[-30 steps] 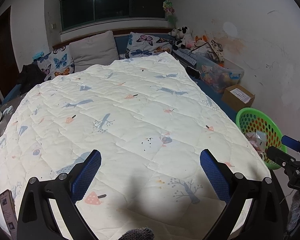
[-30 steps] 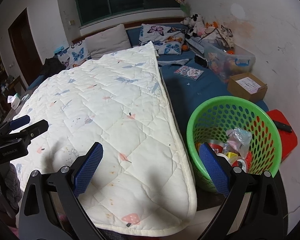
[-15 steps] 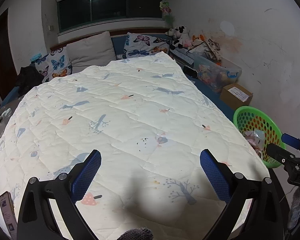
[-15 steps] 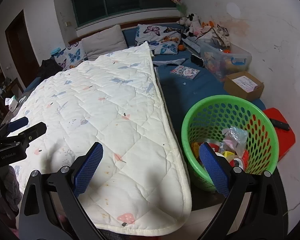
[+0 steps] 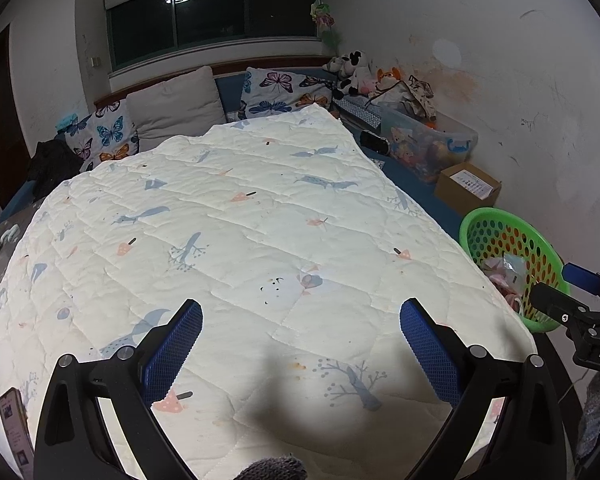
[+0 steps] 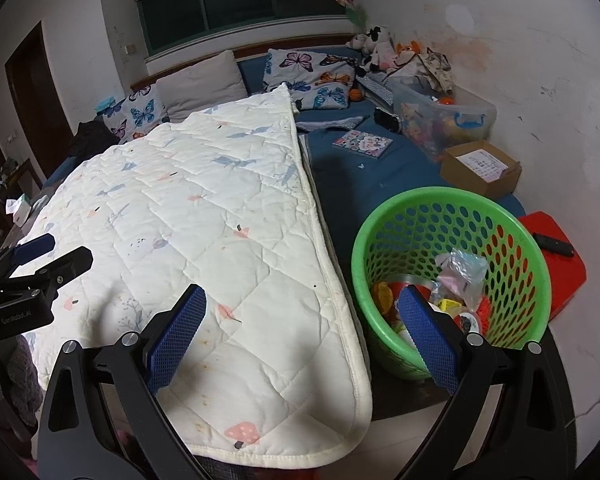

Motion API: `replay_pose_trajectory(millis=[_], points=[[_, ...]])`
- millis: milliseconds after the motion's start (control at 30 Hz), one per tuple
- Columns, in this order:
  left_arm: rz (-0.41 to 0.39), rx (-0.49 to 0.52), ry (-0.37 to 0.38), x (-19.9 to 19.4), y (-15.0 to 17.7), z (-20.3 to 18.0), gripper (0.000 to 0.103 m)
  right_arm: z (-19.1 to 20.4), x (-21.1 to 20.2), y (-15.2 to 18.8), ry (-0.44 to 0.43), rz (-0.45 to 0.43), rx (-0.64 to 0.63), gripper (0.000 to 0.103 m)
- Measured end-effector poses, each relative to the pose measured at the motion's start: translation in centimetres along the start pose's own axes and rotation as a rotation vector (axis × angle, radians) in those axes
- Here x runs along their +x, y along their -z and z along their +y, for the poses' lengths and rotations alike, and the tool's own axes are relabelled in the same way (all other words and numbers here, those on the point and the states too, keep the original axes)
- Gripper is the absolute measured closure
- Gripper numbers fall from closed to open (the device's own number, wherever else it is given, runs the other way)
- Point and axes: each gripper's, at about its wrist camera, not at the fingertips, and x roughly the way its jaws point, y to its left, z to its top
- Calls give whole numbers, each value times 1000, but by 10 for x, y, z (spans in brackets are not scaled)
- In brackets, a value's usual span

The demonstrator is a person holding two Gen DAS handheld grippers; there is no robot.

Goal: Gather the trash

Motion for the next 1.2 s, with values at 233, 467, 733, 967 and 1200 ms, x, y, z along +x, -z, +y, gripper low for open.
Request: replay_pose_trajectory(millis=[233,467,733,967,1200], points=[[-8,3,-1,-1,0,-5,7,0,0,0,2,0,-2,7],[-11,4,0,-1,0,-7,7,-1,0,0,5,-2,-1,7],[-23,10,-4,-3,-1,-11,7,-1,0,1,3,-1,-3,7],[-23,2,-12,-3,-1,-11,7,-1,0,1,5,-1,-3,7],[-18,-9,-20,-3,0,-9,7,-1,0,2,3,0,-3,7]])
